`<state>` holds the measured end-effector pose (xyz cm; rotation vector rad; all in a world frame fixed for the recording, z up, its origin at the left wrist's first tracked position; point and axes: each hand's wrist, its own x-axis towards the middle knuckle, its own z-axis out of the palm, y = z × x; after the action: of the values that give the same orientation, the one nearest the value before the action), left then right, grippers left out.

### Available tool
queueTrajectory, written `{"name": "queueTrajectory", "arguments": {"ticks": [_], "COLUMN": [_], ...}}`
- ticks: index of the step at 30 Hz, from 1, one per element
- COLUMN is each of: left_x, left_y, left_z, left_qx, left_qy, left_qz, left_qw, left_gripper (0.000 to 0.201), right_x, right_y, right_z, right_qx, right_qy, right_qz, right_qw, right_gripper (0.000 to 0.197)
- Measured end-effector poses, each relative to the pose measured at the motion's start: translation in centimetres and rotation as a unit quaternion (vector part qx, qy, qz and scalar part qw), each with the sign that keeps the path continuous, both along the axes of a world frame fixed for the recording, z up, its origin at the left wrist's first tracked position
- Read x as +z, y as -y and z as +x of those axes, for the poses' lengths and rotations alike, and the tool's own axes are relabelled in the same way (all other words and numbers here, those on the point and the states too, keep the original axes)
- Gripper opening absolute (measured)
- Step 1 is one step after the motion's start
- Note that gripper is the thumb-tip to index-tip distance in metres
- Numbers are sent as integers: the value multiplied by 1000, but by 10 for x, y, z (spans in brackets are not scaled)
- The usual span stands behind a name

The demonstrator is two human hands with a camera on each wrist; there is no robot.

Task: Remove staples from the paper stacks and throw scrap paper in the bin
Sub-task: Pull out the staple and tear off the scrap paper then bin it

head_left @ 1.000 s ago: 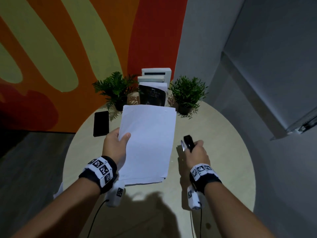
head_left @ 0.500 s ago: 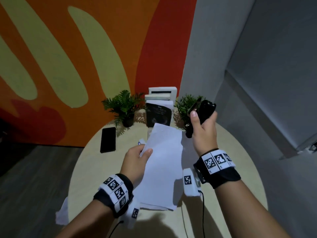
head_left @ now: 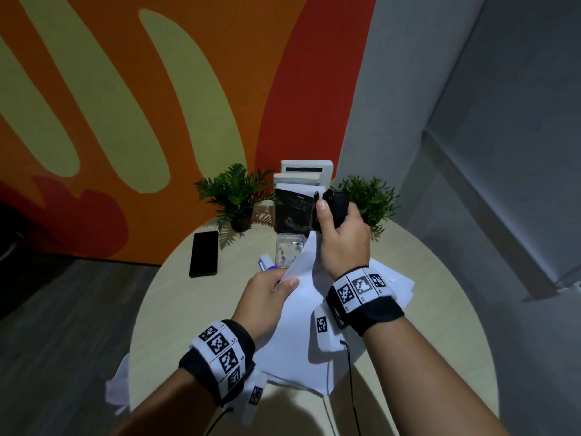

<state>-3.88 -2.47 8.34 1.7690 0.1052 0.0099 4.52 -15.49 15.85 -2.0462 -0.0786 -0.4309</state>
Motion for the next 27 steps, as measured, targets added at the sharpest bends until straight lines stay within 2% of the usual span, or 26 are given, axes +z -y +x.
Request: {"name": "queueTrajectory", "arguments": {"ticks": [4,7,9,12,14,17,21,24,27], "left_x": [1,-2,-2,-11,-20,-17,-6,-10,-19], "left_y": [-4,-8,-11,-19,-24,-21,-19,-25,-29], "left_z": [0,3,5,8,8,9,9,6,6], "left_qx": [-3,10,14,30,42,30,31,26,52], "left_qy": [7,10,8,-17,-37,-36,-17,-23,-17], "left_qz": [7,11,12,3,-27,-23,-1,5,58], "left_qw": [1000,1000,1000,999,998,999,999,999,997], "left_gripper": [27,42,41,44,48,35,25,25,26], "right_x": [1,-1,0,0,4,6,1,-5,-11], "right_y": [-5,-2,1,12,22,26,25,28,35], "right_z": [2,4,4,10,16,14,12,12,6], "right_qx": [-1,18,23,-41,-64,-28,-28,-29,-20], "right_qy": [0,-4,-10,-35,-55,-61,-54,-44,-41], "right_qz": [17,42,67,152,216,246,321,308,223], "right_qw": [1000,999,997,987,973,967,945,950,974], "right_gripper": [45,41,39,49,44,32,35,31,24]}}
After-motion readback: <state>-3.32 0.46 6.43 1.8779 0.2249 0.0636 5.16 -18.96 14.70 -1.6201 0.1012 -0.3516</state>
